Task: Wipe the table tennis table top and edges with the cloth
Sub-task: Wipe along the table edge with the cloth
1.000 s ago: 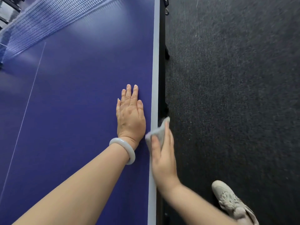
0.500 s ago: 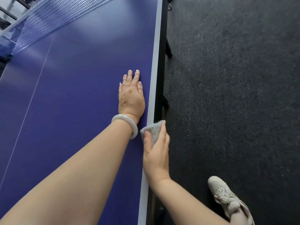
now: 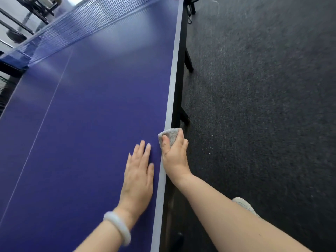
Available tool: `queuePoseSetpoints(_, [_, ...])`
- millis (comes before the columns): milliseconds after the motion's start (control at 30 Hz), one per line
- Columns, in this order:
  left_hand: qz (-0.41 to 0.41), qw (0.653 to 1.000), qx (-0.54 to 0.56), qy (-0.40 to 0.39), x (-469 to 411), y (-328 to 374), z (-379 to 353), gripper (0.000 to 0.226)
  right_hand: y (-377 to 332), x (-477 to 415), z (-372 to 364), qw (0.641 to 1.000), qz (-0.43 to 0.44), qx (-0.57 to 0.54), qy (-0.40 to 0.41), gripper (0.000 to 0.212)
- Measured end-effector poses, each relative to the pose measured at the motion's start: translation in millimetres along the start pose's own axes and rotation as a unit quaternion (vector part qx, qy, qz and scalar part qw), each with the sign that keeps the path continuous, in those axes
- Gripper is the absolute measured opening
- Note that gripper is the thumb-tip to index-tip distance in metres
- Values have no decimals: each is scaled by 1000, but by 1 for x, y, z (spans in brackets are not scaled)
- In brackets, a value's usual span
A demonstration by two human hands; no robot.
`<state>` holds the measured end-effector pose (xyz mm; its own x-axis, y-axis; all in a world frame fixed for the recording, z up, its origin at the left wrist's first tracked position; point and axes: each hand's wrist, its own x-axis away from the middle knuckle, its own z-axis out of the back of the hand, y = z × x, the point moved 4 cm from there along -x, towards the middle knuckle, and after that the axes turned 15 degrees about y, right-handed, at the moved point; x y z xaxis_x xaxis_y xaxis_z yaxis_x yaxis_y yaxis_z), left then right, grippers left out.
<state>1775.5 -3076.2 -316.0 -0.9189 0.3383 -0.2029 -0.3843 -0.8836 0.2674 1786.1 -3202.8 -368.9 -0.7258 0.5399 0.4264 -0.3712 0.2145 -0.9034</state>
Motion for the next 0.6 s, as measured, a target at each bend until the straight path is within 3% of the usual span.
queuePoseSetpoints(233, [21,999,-25,22,31,-4,-4,58,9,9,-4,999,-7,0,40,69])
queuePoseSetpoints(333, [21,999,0,29,29,-7,-4,56,33,66,0,998,4,-26,62,73])
queuePoseSetpoints(433, [19,999,8,32,29,-10,-5,56,57,122,5,998,-5,-48,29,83])
queuePoseSetpoints(600, [13,999,5,33,30,-10,-3,57,38,69,-2,998,4,-29,54,74])
